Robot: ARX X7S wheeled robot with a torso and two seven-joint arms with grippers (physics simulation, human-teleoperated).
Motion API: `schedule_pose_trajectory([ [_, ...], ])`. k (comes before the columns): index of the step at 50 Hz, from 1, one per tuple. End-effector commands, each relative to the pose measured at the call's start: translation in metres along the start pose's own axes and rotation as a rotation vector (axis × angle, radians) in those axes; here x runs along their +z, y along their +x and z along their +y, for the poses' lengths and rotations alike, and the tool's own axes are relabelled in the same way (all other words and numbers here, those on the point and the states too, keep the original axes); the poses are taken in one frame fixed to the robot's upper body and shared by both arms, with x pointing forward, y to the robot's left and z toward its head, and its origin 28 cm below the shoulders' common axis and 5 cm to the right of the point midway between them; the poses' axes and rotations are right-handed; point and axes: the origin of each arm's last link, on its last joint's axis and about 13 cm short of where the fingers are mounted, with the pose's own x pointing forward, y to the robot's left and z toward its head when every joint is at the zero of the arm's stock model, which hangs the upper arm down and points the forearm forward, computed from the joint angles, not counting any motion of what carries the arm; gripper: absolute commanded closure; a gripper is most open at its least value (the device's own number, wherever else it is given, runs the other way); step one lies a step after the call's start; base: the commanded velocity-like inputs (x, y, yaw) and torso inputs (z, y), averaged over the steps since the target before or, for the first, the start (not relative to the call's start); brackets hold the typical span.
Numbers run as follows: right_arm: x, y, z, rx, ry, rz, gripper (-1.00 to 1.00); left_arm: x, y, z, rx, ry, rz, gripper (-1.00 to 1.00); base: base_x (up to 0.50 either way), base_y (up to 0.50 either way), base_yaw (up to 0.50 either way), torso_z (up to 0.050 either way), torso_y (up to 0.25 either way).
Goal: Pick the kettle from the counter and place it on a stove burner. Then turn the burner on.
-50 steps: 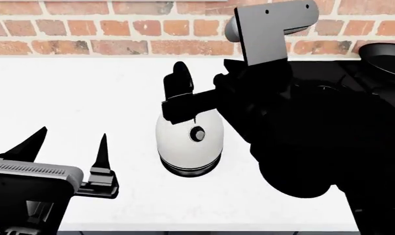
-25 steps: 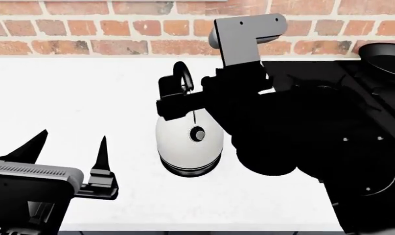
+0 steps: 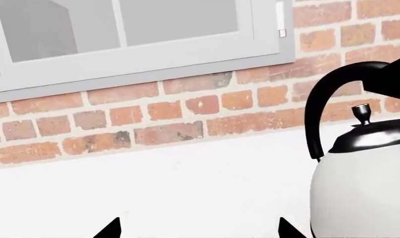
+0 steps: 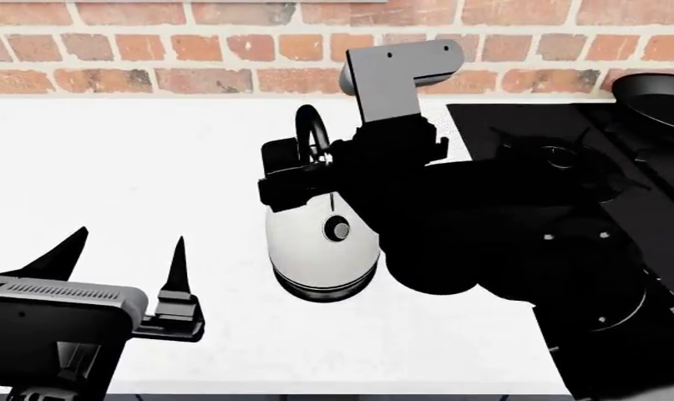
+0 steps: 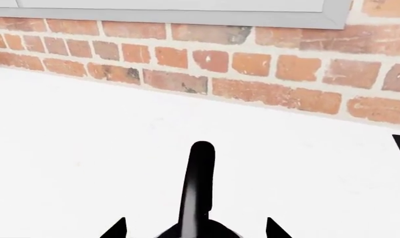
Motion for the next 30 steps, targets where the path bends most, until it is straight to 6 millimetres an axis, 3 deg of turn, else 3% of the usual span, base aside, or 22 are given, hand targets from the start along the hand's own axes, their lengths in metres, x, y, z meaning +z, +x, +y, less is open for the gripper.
schedule_pose_trajectory([
  [1,-0.002,0.002,0.001,0.004,-0.009,-0.003,-1.00,-0.003,0.000,0.000,0.004,0.002,0.005,-1.00,0.00,0.00,0.00,0.000,0.000],
  [2,-0.002,0.002,0.001,0.004,-0.010,-0.005,1.00,-0.003,0.000,0.000,0.005,0.002,0.006,-1.00,0.00,0.00,0.00,0.000,0.000],
  [24,0.001,0.000,-0.002,-0.013,-0.008,-0.055,1.00,-0.003,0.000,0.001,0.008,-0.002,0.006,-1.00,0.00,0.00,0.00,0.000,0.001],
  [30,0.009,-0.002,-0.001,-0.013,0.015,-0.115,1.00,-0.004,0.000,0.001,0.010,-0.003,0.007,-1.00,0.00,0.00,0.00,0.000,0.000],
])
